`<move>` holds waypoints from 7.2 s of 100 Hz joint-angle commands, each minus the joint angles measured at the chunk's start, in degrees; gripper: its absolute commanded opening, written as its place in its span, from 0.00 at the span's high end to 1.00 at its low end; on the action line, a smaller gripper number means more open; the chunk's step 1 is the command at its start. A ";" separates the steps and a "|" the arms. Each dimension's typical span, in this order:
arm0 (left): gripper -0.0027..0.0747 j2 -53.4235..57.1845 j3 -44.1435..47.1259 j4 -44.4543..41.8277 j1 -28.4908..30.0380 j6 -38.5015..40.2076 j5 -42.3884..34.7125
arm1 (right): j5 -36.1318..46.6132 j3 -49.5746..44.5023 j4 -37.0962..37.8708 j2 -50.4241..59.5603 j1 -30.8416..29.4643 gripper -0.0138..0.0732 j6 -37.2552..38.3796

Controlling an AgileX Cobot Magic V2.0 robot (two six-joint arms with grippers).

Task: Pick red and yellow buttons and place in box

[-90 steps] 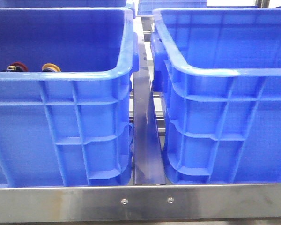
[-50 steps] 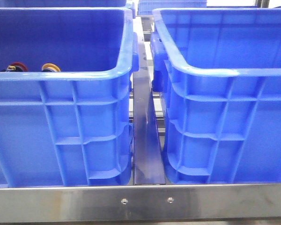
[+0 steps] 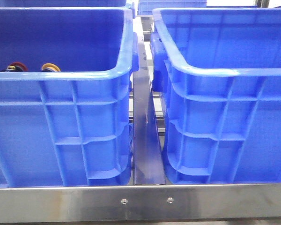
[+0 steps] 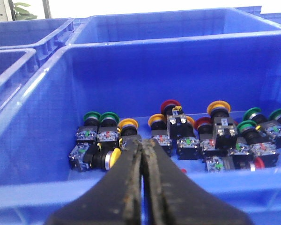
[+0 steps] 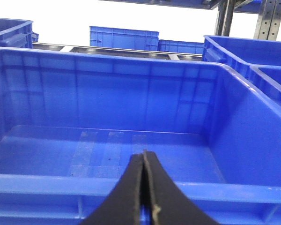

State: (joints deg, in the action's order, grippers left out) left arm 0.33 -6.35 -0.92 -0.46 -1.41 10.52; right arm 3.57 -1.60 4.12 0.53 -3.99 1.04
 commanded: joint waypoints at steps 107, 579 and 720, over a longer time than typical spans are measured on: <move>0.32 -59.05 -47.19 4.55 -2.68 -0.41 17.66 | 4.36 -0.31 0.57 1.22 -0.51 0.92 0.00; 0.79 -70.17 -57.19 32.46 -38.10 -27.50 21.35 | -39.93 46.96 -56.10 -46.57 -0.44 0.10 -13.25; 0.79 -70.17 -57.19 32.59 -38.10 -27.50 21.35 | -47.88 57.06 -93.44 -74.86 22.33 0.29 -39.98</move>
State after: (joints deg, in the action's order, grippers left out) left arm -71.22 -61.80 29.47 -38.12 -28.99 35.32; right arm -43.57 53.47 -86.22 -75.80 18.25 -37.49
